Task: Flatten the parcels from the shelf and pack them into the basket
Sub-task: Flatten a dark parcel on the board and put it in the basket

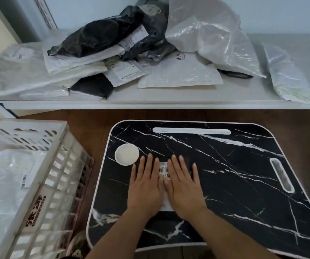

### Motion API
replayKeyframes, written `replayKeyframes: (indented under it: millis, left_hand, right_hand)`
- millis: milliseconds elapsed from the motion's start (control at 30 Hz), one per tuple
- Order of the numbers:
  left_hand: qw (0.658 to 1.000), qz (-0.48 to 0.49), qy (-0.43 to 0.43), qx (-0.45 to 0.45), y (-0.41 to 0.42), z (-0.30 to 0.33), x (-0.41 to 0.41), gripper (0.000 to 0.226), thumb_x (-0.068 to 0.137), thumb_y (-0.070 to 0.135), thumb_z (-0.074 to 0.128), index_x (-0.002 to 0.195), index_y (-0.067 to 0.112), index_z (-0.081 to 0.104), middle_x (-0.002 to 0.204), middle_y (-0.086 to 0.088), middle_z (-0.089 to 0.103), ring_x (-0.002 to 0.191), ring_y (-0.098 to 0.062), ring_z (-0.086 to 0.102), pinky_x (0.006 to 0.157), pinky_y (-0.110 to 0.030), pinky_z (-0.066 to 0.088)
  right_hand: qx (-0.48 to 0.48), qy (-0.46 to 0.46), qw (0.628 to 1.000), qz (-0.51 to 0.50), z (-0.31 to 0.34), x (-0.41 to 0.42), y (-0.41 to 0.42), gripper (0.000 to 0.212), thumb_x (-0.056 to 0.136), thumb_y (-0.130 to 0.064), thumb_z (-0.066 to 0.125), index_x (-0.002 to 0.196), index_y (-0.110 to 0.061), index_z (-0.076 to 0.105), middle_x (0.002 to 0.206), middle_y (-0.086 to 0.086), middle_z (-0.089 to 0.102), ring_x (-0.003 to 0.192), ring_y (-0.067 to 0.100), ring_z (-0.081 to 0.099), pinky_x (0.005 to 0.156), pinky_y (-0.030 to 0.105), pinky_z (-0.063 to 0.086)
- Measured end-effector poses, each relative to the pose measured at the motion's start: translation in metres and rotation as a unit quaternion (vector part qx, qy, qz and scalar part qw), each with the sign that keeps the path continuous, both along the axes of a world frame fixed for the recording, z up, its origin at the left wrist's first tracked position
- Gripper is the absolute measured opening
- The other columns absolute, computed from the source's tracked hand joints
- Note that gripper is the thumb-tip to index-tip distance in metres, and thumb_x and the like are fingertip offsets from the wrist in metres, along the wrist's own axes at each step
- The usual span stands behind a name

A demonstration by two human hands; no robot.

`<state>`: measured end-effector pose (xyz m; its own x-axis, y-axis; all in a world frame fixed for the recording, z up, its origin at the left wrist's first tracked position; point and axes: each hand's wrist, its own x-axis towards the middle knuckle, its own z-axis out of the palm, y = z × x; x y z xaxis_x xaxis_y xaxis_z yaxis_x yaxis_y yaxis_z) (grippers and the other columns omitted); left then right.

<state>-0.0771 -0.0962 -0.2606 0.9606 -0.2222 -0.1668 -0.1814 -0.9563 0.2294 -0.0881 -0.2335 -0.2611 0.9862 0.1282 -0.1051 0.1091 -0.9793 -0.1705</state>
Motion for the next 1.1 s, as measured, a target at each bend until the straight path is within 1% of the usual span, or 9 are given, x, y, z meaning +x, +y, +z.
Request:
replayKeyframes:
  millis: [100,167,400,733,867,933,1000,1033,1100]
  left_hand:
    - [0.999,0.006,-0.042,-0.03,0.002,-0.012,0.003,0.06,0.097,0.041,0.016,0.152,0.015,0.022,0.16,-0.009,0.017,0.148,-0.025,0.012,0.117,-0.042,0.01]
    - [0.997,-0.002,-0.059,-0.04,0.003,-0.016,0.001,0.056,0.098,0.037,0.026,0.149,0.013,0.031,0.156,-0.01,0.028,0.145,-0.026,0.023,0.113,-0.044,0.016]
    - [0.996,-0.002,-0.081,-0.043,0.002,-0.021,0.002,0.055,0.098,0.036,0.027,0.148,0.015,0.035,0.155,-0.008,0.031,0.145,-0.024,0.024,0.113,-0.042,0.018]
    - [0.996,0.0,-0.073,-0.043,0.001,-0.017,0.003,0.054,0.098,0.036,0.026,0.148,0.015,0.03,0.155,-0.009,0.031,0.144,-0.024,0.026,0.113,-0.041,0.018]
    - [0.998,-0.006,-0.036,-0.046,0.003,-0.014,0.003,0.057,0.099,0.04,0.021,0.15,0.016,0.026,0.156,-0.009,0.029,0.145,-0.023,0.023,0.114,-0.041,0.015]
    - [0.999,-0.018,-0.016,-0.038,0.006,-0.011,0.005,0.063,0.095,0.048,0.006,0.152,0.021,0.009,0.161,-0.007,0.012,0.148,-0.02,0.005,0.119,-0.038,0.002]
    - [0.999,-0.026,0.013,-0.046,0.009,-0.005,0.009,0.068,0.088,0.056,-0.005,0.15,0.027,-0.01,0.161,-0.001,-0.012,0.146,-0.014,-0.017,0.119,-0.033,-0.013]
    - [0.997,-0.014,0.03,-0.069,0.011,0.0,0.01,0.069,0.092,0.058,0.002,0.151,0.027,-0.009,0.16,0.0,-0.016,0.146,-0.013,-0.019,0.119,-0.032,-0.012]
    - [0.987,0.083,0.03,-0.137,0.014,0.016,0.009,0.067,0.099,0.049,0.033,0.154,0.021,0.009,0.162,0.0,-0.002,0.149,-0.016,-0.001,0.12,-0.032,0.008]
  right_hand:
    - [-0.01,-0.025,1.0,0.013,-0.007,0.002,-0.002,0.06,0.105,-0.045,0.011,0.145,-0.013,0.04,0.153,0.005,0.036,0.142,0.022,0.031,0.109,0.049,0.017]
    - [-0.002,-0.039,0.999,0.016,-0.009,0.002,-0.001,0.059,0.105,-0.045,0.01,0.147,-0.014,0.038,0.155,0.004,0.032,0.144,0.02,0.027,0.111,0.049,0.015]
    - [0.024,-0.053,0.998,0.016,-0.019,0.003,-0.002,0.057,0.104,-0.044,0.012,0.15,-0.015,0.03,0.158,0.004,0.025,0.147,0.018,0.019,0.116,0.049,0.01]
    - [0.073,-0.014,0.997,0.021,-0.018,0.005,-0.003,0.059,0.104,-0.046,0.01,0.151,-0.011,0.021,0.159,0.011,0.019,0.148,0.017,0.012,0.117,0.036,0.008]
    - [0.095,0.024,0.995,0.033,-0.013,0.005,-0.006,0.075,0.09,-0.063,-0.016,0.151,-0.021,-0.006,0.161,0.003,-0.014,0.146,0.006,-0.019,0.118,0.028,-0.012]
    - [0.106,0.078,0.991,0.038,-0.006,0.007,-0.008,0.086,0.076,-0.072,-0.026,0.148,-0.025,-0.017,0.156,-0.004,-0.028,0.141,0.002,-0.029,0.118,0.028,-0.016]
    - [0.158,0.098,0.983,0.008,0.006,0.01,-0.011,0.09,0.08,-0.076,-0.011,0.152,-0.022,-0.008,0.157,-0.01,-0.023,0.145,0.003,-0.02,0.121,0.03,-0.006]
    - [0.188,0.093,0.977,-0.027,0.012,0.011,-0.013,0.083,0.089,-0.071,0.007,0.154,-0.02,0.003,0.159,-0.011,-0.013,0.147,0.005,-0.008,0.122,0.03,0.003]
    - [0.208,0.021,0.969,-0.134,0.023,0.011,-0.017,0.063,0.098,-0.05,0.038,0.15,-0.014,0.03,0.158,-0.003,0.021,0.143,0.013,0.024,0.115,0.028,0.025]
